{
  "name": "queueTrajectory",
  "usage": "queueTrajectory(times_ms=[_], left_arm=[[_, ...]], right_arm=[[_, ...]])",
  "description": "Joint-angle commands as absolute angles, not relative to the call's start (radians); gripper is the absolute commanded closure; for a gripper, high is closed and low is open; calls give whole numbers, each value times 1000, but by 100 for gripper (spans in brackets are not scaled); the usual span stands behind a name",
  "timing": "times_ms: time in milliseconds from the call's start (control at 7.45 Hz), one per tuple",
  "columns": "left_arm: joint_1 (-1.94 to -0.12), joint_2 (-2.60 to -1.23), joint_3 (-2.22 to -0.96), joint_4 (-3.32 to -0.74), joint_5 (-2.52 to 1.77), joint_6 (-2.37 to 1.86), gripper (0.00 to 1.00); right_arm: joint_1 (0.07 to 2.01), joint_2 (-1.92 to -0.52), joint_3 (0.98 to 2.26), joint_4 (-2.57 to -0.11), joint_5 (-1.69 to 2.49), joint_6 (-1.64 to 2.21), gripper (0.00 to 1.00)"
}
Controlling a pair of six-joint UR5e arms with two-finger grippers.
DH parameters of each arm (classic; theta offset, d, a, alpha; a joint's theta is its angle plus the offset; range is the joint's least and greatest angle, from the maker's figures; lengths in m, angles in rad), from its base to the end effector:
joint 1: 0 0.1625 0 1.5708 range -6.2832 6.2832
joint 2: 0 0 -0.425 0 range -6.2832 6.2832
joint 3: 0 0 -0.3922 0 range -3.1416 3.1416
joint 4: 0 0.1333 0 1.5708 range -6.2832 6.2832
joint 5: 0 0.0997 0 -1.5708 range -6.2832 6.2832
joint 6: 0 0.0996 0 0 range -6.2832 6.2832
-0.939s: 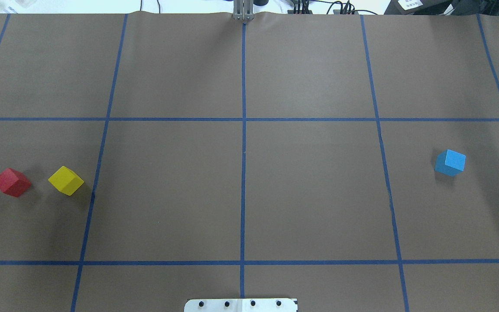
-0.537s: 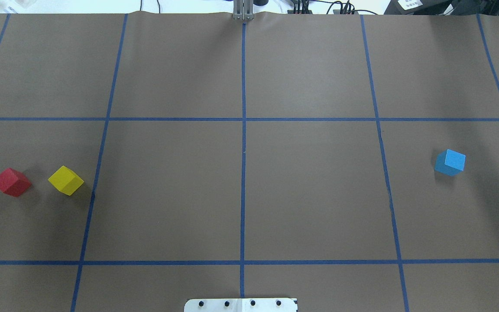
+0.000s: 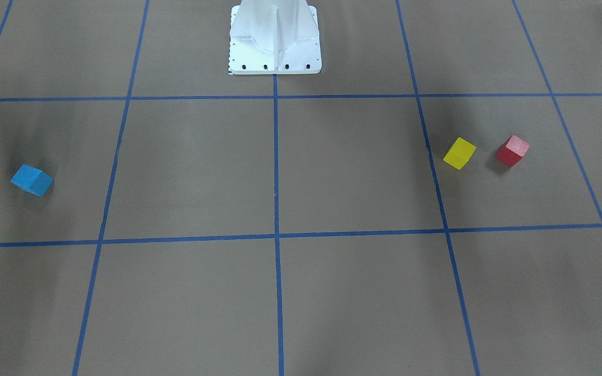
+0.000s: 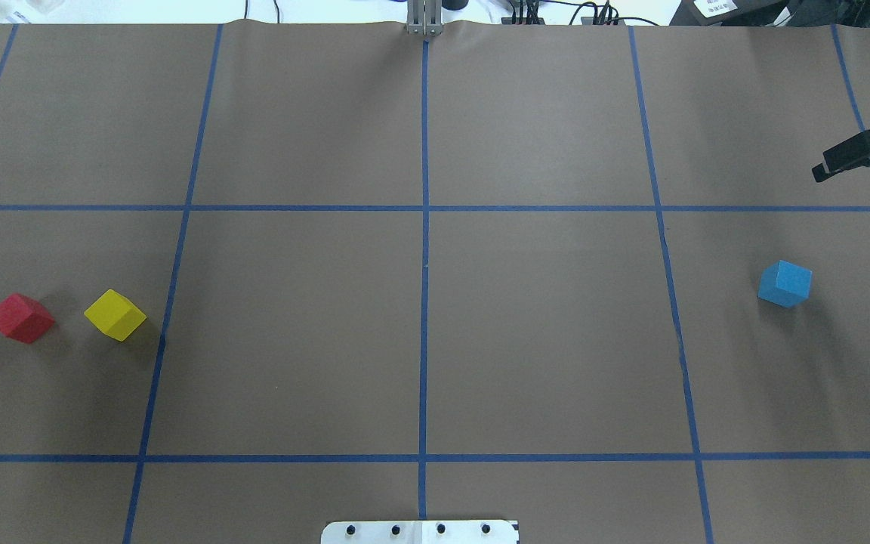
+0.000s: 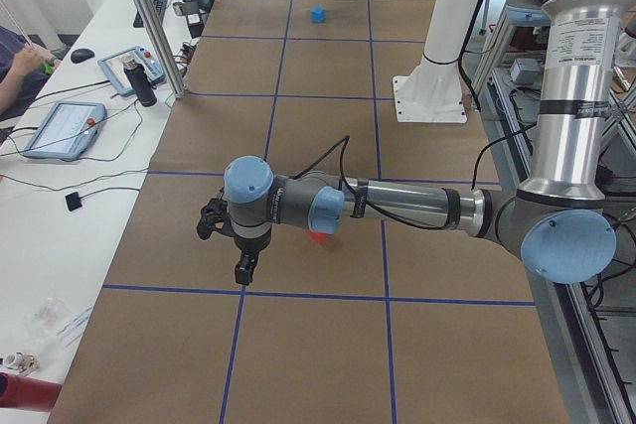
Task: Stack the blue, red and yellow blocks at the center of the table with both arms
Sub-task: 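Lower the right gripper onto the blue cube and close it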
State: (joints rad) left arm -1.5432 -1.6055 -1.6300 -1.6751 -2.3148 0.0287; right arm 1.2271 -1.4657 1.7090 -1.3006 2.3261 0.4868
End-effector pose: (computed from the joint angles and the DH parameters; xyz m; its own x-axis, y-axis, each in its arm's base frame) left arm -0.0515 -0.5190 0.6027 0.7307 0.1817 -0.6581 -0.0480 0.9752 0.2159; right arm -0.1233 -0.5376 0.5049 0.6429 -0.1134 0.7575 -0.0082 0.9879 0.1548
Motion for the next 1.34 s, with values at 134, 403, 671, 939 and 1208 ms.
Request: queueTrajectory(times_ms=[134, 403, 671, 939, 1208], left_arm=[[-1543, -1609, -1631, -1675, -2316, 28, 0], [-1543, -1611, -1629, -1693, -2316, 28, 0], [-1543, -1612, -1631, -1694, -2316, 29, 0], [-1543, -1614, -1632, -1695, -2316, 29, 0], [-1543, -1612, -1628, -1713, -2315, 29, 0]], right_arm=[[1148, -1503, 1706, -1279, 2309, 883, 1], [1115, -1548, 1707, -1273, 2309, 931, 1], [1071, -1568, 1707, -1273, 2309, 933, 1], [1025, -1586, 1707, -1273, 2307, 933, 1], [1002, -1588, 1703, -1275, 2295, 939, 1]])
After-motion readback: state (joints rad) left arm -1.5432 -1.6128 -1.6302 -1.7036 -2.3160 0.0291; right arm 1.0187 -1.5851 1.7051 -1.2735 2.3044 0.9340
